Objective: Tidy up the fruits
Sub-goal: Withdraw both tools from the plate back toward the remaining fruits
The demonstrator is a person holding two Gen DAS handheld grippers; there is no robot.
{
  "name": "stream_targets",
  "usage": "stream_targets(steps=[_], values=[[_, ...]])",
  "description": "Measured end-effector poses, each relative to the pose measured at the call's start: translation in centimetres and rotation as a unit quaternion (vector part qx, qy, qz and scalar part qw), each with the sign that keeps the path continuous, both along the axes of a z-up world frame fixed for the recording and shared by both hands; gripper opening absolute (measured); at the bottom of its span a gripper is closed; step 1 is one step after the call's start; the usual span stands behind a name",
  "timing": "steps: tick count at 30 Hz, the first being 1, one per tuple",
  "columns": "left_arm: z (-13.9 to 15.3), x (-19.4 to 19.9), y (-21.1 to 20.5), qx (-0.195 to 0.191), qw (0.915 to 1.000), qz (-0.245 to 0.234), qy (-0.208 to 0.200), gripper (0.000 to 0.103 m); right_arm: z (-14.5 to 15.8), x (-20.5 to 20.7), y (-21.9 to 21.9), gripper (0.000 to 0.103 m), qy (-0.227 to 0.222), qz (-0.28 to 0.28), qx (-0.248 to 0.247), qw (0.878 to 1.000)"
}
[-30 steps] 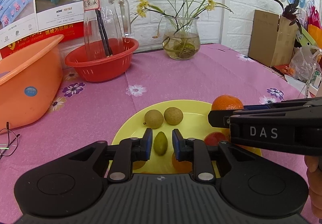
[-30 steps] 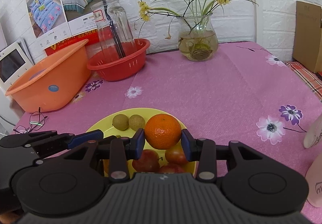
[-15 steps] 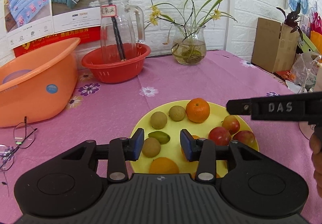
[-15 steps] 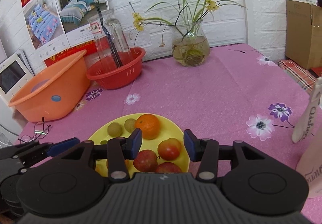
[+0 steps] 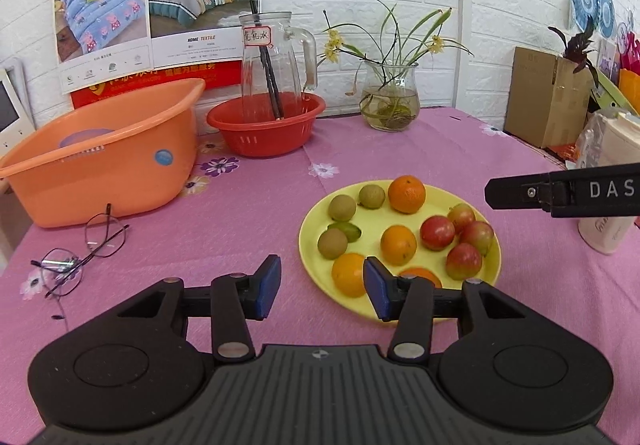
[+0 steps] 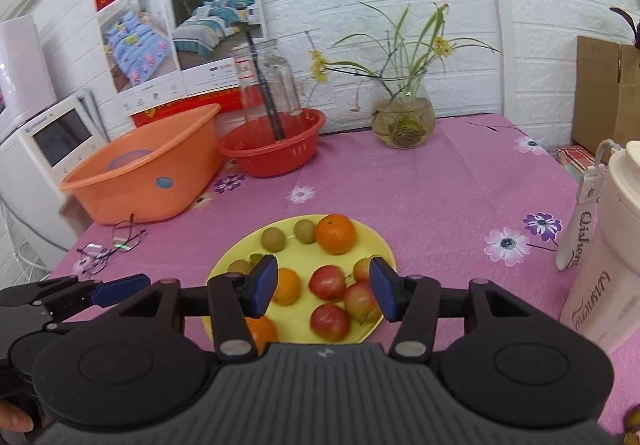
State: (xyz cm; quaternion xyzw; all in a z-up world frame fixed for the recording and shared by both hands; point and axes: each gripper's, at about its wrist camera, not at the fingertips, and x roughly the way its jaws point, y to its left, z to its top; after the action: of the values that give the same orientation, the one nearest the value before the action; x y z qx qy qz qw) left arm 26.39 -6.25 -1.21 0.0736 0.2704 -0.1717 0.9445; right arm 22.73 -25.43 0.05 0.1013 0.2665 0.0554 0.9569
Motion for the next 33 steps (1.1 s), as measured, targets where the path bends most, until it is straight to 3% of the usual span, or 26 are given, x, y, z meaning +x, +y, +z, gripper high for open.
stream_targets(steps=[9, 18, 33], values=[[-0.9, -4.3, 2.6, -0.01, 0.9997, 0.017, 0.014, 0.048, -0.6, -5.0, 3.4, 0.077, -0.006, 0.058, -0.041, 0.997], [-2.3, -7.5, 6.2, -0.02, 0.9981, 0.053, 0.026, 0.048, -4.0, -9.6, 6.7, 0.077, 0.023, 0.117, -0.073, 0.99], [-3.4, -9.0, 7.8, -0.017, 0.9974, 0.058, 0.038, 0.049, -6.0, -8.9, 9.2, 0.077, 0.051, 0.133, -0.086, 0.986]])
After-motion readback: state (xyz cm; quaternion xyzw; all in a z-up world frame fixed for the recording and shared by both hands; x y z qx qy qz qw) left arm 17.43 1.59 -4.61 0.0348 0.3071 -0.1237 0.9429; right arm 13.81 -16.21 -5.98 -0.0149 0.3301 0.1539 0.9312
